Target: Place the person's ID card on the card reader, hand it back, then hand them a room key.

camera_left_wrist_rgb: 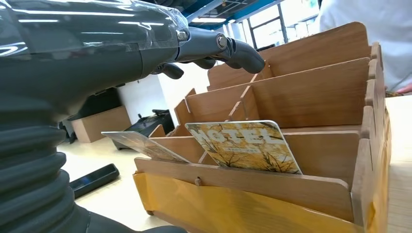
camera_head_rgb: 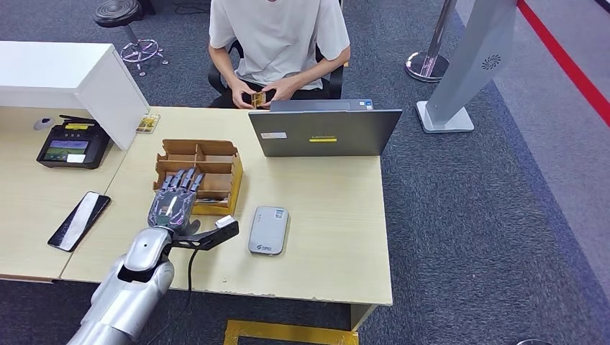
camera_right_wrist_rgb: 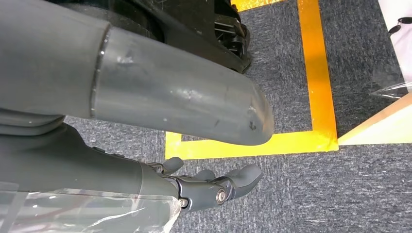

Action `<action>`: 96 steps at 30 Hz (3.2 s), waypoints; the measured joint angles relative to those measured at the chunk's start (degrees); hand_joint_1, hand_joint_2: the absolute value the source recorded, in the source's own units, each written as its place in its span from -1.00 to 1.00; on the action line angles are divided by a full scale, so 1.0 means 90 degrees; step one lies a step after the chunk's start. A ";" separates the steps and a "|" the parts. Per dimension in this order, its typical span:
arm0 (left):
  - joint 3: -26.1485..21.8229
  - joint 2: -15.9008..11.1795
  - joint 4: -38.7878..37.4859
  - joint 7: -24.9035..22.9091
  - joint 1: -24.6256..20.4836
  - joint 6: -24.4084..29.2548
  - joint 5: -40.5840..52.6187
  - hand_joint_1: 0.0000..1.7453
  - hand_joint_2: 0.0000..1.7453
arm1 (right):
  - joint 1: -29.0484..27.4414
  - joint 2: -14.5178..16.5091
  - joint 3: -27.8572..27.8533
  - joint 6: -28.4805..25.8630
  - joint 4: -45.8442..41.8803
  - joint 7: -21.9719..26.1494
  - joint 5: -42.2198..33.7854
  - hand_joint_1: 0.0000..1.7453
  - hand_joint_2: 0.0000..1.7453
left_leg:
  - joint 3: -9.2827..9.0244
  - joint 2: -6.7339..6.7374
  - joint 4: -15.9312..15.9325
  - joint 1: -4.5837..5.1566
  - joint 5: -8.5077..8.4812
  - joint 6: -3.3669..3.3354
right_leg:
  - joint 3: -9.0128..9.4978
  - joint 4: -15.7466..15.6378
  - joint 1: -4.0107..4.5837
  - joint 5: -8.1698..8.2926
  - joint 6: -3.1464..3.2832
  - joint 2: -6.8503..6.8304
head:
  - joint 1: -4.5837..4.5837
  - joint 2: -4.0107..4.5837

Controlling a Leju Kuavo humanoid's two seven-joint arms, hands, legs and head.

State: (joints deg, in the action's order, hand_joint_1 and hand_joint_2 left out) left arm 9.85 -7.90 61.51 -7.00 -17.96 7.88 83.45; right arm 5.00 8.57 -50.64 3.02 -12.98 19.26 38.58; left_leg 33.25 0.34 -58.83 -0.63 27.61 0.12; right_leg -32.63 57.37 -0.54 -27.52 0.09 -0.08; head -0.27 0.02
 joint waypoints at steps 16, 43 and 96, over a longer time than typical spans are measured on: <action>0.0013 -0.0016 0.0051 0.0203 0.0015 0.0133 -0.0019 -1.00 1.00 | 0.0006 0.0005 0.0000 0.0019 0.0000 0.0015 0.0075 -1.00 -1.00 | 0.0000 0.0000 0.0000 0.0000 0.0000 0.0000 | 0.0000 0.0000 0.0000 0.0000 0.0000 0.0000 | -0.0001 0.0000; 0.0190 -0.0057 0.0072 0.0532 0.0020 0.0279 -0.0039 -1.00 1.00 | 0.0006 0.0009 -0.0001 0.0030 0.0000 0.0024 0.0137 -1.00 -1.00 | 0.0000 0.0000 0.0000 0.0000 0.0000 0.0000 | 0.0000 0.0000 0.0000 0.0000 0.0000 0.0000 | 0.0001 0.0000; 0.0268 -0.0067 0.0031 0.0273 0.0050 -0.0239 -0.0448 1.00 1.00 | 0.0003 0.0026 -0.0001 0.0032 0.0000 0.0012 0.0290 -1.00 -1.00 | -0.0002 -0.0001 0.0000 0.0000 0.0000 0.0000 | 0.0004 0.0000 0.0000 0.0000 0.0000 -0.0001 | -0.0001 0.0000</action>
State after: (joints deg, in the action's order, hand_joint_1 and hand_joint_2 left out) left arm 12.26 -8.50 61.79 -4.55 -17.50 5.73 79.42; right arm 5.03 8.81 -50.64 3.30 -12.98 19.37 41.19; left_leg 33.23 0.33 -58.83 -0.63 27.61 0.12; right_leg -32.59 57.37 -0.54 -27.52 0.09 -0.09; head -0.28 0.02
